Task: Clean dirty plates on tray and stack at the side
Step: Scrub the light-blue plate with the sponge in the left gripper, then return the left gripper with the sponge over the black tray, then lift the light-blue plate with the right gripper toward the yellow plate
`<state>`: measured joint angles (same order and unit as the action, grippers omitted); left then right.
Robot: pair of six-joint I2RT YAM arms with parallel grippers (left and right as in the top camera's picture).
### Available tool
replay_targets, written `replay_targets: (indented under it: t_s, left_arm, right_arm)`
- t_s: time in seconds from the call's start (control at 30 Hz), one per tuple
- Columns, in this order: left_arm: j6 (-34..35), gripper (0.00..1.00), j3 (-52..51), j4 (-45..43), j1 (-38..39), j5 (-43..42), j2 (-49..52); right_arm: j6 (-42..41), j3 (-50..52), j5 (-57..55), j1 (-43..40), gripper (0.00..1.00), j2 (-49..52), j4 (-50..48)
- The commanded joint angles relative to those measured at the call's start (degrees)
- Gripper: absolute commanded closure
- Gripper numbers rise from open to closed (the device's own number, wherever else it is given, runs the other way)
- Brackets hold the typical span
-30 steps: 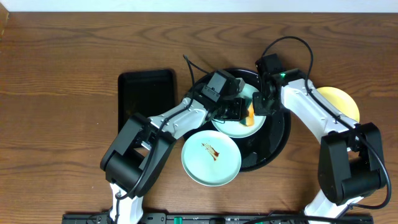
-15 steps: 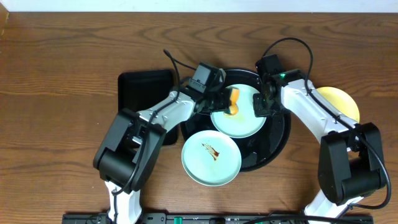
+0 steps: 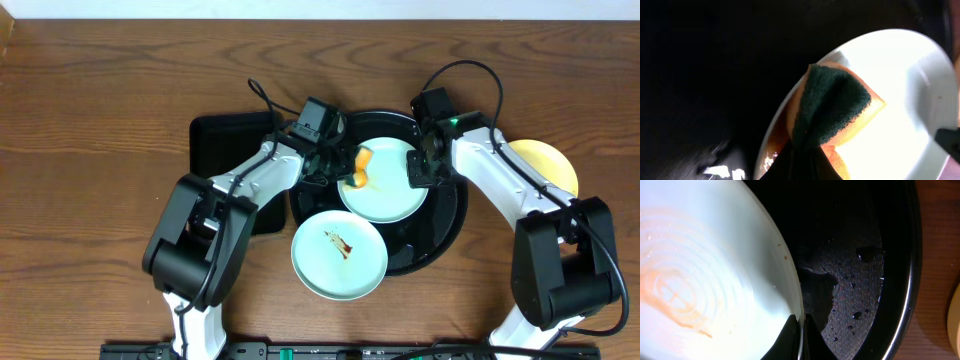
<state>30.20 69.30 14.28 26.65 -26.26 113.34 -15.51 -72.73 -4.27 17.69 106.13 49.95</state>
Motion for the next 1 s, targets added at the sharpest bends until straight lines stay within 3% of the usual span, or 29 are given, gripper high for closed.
replay_targets:
  t_s: [0.0,0.27,0.5,0.7,0.97]
  left_arm:
    - [-0.83,0.93,0.17,2.95,-0.87,7.93,-3.76]
    - [-2.08,0.92,0.17,7.28,-0.87,7.89,-13.03]
    - [-5.05,0.92,0.17,17.11,-2.34,11.74,-21.75]
    - [-7.52,0.92,0.17,28.94,-6.01,17.35,-26.95]
    - [-8.13,0.92,0.15,33.24,-11.67,17.33,-30.6]
  right_arm:
    - [0.09,0.48,-1.73,0.7,0.99,-0.46,0.61]
    - [0.09,0.48,-2.97,0.7,0.99,-0.46,0.57]
    - [1.31,0.46,-5.38,0.72,0.99,-0.48,-1.95]
    - [2.71,-0.44,-7.3,0.72,0.99,-1.03,-3.02]
    - [5.64,-2.36,-13.38,0.83,0.99,-8.35,-5.46]
